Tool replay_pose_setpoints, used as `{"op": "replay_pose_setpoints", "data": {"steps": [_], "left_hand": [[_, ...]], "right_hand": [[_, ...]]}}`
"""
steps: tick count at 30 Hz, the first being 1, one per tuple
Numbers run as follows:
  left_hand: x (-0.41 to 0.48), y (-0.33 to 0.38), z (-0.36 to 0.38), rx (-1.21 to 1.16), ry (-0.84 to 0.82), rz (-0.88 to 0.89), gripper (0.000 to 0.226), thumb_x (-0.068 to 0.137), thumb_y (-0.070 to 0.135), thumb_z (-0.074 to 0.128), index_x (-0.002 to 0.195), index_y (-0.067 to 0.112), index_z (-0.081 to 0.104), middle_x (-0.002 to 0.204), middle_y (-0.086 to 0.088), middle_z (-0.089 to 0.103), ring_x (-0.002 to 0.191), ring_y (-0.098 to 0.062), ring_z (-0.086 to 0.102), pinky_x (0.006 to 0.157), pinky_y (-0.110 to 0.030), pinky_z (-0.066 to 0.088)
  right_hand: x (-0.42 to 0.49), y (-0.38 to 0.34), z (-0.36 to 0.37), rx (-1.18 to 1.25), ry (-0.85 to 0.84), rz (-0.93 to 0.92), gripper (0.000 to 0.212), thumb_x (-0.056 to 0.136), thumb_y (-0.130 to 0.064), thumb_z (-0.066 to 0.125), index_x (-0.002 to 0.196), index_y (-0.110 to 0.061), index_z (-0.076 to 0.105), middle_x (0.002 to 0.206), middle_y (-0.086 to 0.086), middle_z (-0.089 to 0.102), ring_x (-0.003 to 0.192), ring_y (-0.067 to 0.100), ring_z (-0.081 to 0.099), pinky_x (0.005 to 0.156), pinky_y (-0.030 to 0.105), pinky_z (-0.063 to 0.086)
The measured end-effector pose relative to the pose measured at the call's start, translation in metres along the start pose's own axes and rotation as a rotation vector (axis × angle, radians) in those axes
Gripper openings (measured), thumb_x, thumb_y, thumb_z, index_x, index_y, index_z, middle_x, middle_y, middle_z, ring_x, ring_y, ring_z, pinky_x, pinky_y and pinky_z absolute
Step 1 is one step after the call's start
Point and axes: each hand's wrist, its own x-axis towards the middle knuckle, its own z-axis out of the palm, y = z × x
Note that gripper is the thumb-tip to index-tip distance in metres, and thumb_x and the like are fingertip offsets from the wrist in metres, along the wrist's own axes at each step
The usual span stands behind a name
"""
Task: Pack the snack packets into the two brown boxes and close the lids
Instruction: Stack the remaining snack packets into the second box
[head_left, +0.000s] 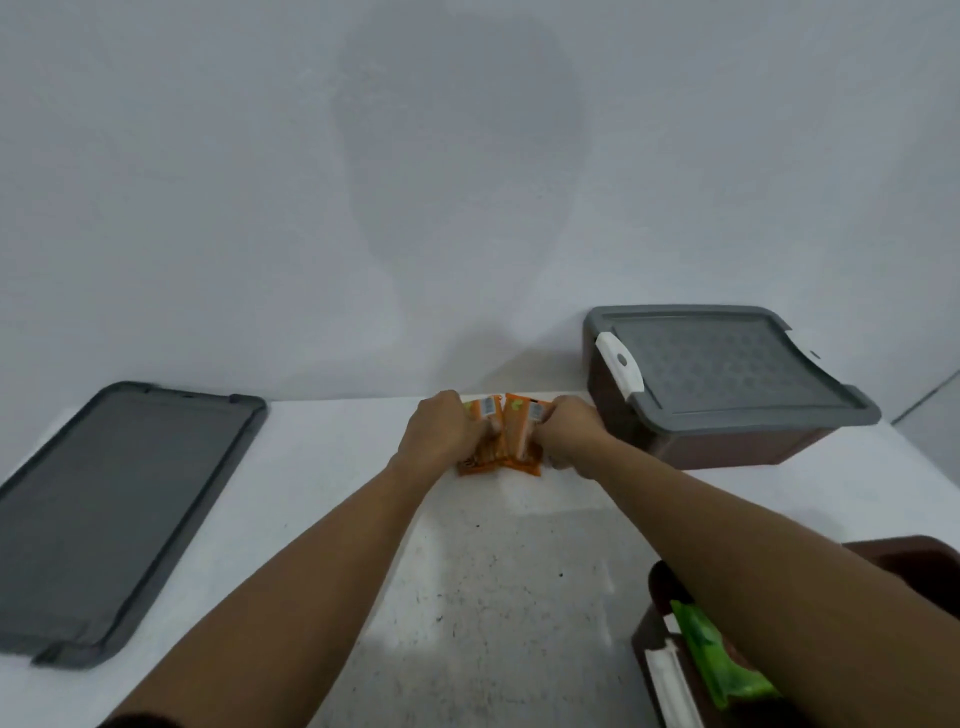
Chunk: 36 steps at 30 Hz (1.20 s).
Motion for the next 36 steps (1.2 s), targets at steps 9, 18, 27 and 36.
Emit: {"op": "replay_pose_setpoints", "data": {"steps": [9, 18, 27, 36], "left_hand": [[0.001, 0.004, 0.004, -0.249, -0.096, -0.103, 0.042, 0.076, 0.043, 0.086, 0.1, 0.014, 0.065, 0.087, -0.001, 0.067, 0.077, -0.015, 0.065, 0.06, -0.028, 0.048], [-0.026, -0.003, -0.014, -0.783, -0.258, -0.292, 0.036, 0.075, 0.019, 0.09, 0.105, 0.009, 0.074, 0.087, -0.007, 0.08, 0.075, -0.019, 0.077, 0.06, -0.028, 0.059], [-0.098, 0.021, -0.047, -1.396, -0.482, -0.143, 0.038, 0.089, 0.003, 0.053, 0.126, -0.001, 0.06, 0.112, -0.026, 0.067, 0.096, -0.043, 0.071, 0.075, -0.049, 0.062], [-0.166, 0.076, -0.035, -1.382, -0.716, -0.053, 0.039, 0.092, 0.031, 0.057, 0.118, 0.002, 0.059, 0.096, -0.025, 0.064, 0.065, -0.03, 0.063, 0.059, -0.033, 0.052]], "right_hand": [[-0.007, -0.002, -0.008, 0.502, -0.156, 0.267, 0.015, 0.094, -0.018, 0.07, 0.105, -0.009, 0.065, 0.095, 0.01, 0.073, 0.08, 0.019, 0.072, 0.062, 0.031, 0.057], [-0.028, -0.008, -0.024, 0.542, -0.35, 0.166, 0.019, 0.098, -0.016, 0.062, 0.116, -0.009, 0.065, 0.103, 0.011, 0.076, 0.094, 0.025, 0.075, 0.089, 0.046, 0.06], [-0.09, 0.006, -0.09, 0.774, -0.624, -0.02, 0.026, 0.102, -0.024, 0.051, 0.121, -0.008, 0.06, 0.108, 0.018, 0.073, 0.099, 0.034, 0.071, 0.088, 0.054, 0.056], [-0.128, 0.065, -0.157, 0.803, -0.945, -0.18, 0.052, 0.099, -0.037, 0.039, 0.137, -0.004, 0.054, 0.132, 0.025, 0.061, 0.099, 0.034, 0.069, 0.076, 0.047, 0.057]]}}
